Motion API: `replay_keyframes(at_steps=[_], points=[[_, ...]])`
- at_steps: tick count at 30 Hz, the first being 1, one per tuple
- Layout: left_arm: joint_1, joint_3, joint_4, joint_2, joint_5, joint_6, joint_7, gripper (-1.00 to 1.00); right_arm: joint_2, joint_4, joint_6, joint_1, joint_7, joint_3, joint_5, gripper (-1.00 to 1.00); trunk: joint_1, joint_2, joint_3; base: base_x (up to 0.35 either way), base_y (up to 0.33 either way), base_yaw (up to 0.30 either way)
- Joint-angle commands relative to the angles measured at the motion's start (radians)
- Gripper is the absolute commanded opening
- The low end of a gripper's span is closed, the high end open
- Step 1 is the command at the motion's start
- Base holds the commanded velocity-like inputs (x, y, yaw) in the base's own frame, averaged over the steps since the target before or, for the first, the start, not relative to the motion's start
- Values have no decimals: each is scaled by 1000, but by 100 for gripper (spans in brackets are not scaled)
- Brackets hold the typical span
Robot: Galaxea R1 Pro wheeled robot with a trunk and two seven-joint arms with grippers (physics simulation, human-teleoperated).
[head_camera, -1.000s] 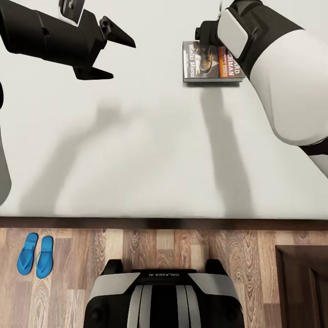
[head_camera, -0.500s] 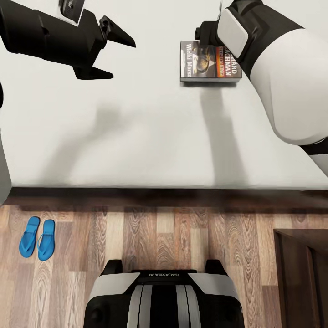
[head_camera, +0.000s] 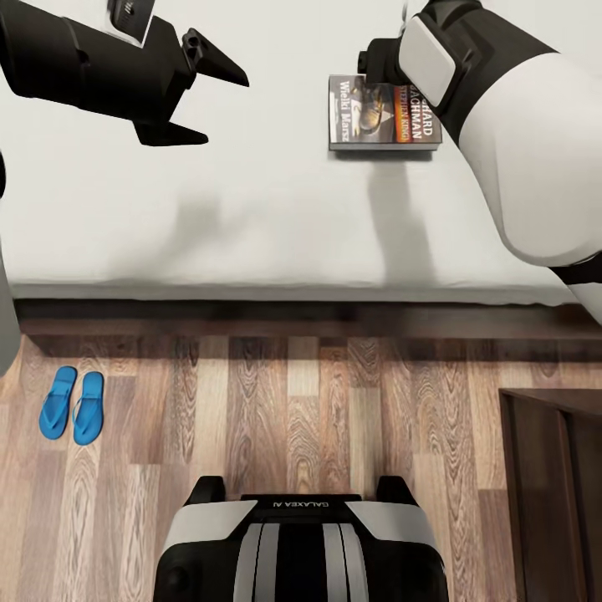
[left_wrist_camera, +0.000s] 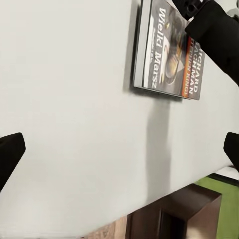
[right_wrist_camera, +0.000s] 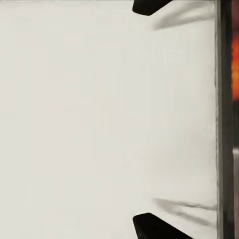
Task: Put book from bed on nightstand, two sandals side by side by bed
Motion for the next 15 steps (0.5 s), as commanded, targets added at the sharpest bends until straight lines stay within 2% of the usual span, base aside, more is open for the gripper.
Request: replay_keyframes(at_steps=[1, 9, 14, 15], points=[[-1, 0, 0, 1, 5, 7, 7, 100, 1, 7, 8, 1, 0, -14, -1, 100, 0, 0, -1, -97, 0, -4], [0, 1, 0, 1, 4, 5, 7, 100, 1, 7, 9, -4, 9, -14, -1, 100, 0, 0, 2, -21, 0, -55], [-1, 1, 0, 1, 5, 5, 6, 100, 1, 7, 8, -7, 9, -14, -1, 100, 0, 0, 2, -283, 0, -1], [-1, 1, 0, 1, 5, 4, 6, 100, 1, 7, 7, -7, 10, -14, -1, 100, 0, 0, 2, -34, 0, 0]])
